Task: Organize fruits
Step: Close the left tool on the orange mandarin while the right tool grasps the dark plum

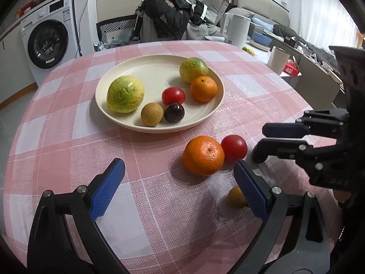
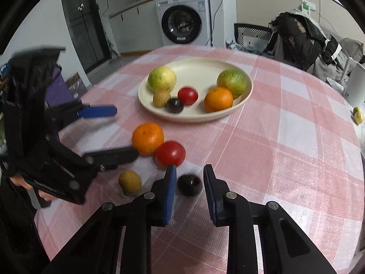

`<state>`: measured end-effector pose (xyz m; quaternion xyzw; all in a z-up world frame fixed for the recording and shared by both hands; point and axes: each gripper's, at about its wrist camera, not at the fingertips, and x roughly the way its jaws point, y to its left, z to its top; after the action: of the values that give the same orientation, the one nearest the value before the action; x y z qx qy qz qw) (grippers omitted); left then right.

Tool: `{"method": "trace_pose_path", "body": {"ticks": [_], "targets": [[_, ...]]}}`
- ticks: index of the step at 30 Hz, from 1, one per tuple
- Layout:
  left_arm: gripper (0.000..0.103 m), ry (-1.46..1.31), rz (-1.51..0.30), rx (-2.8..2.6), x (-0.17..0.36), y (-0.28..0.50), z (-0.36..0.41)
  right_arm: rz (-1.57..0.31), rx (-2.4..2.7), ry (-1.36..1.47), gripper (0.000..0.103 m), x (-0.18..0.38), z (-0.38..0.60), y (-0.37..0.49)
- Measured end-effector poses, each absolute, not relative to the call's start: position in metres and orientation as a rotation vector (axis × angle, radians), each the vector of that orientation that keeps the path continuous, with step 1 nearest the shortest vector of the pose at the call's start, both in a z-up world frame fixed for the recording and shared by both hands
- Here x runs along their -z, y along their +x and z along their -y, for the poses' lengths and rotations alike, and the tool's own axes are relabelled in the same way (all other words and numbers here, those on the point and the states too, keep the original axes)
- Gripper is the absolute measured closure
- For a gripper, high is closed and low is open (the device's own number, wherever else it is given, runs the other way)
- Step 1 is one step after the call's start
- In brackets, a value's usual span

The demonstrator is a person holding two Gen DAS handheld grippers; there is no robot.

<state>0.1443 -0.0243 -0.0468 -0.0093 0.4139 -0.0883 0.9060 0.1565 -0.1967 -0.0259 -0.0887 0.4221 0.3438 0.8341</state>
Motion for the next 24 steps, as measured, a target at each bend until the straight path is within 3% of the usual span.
{"method": "trace_pose_path", "body": {"ticks": [7,11,17,21,24], "targets": [[0.007,-0.012,-0.863,0.187,0.049,0.149,0.028,-0.937,-0.741,-0.194,0.074,0.032,0.200,0.159],[0.019,0.012,-0.888,0.192,0.053,0.154,0.032,-0.950,-0.745,-0.211,0.060,0.035,0.199,0.157],[0.036,0.020,-0.907,0.213,0.058,0.158,0.036,-0.962,-0.774,-0.255,0.060,0.043,0.191,0.151],[0.038,0.032,-0.900,0.219,0.058,0.159,0.039,-0.956,-0.777,-0.264,0.060,0.044,0.189,0.149],[0.045,0.017,-0.902,0.243,0.058,0.159,0.040,-0.955,-0.776,-0.264,0.060,0.044,0.190,0.150]]}}
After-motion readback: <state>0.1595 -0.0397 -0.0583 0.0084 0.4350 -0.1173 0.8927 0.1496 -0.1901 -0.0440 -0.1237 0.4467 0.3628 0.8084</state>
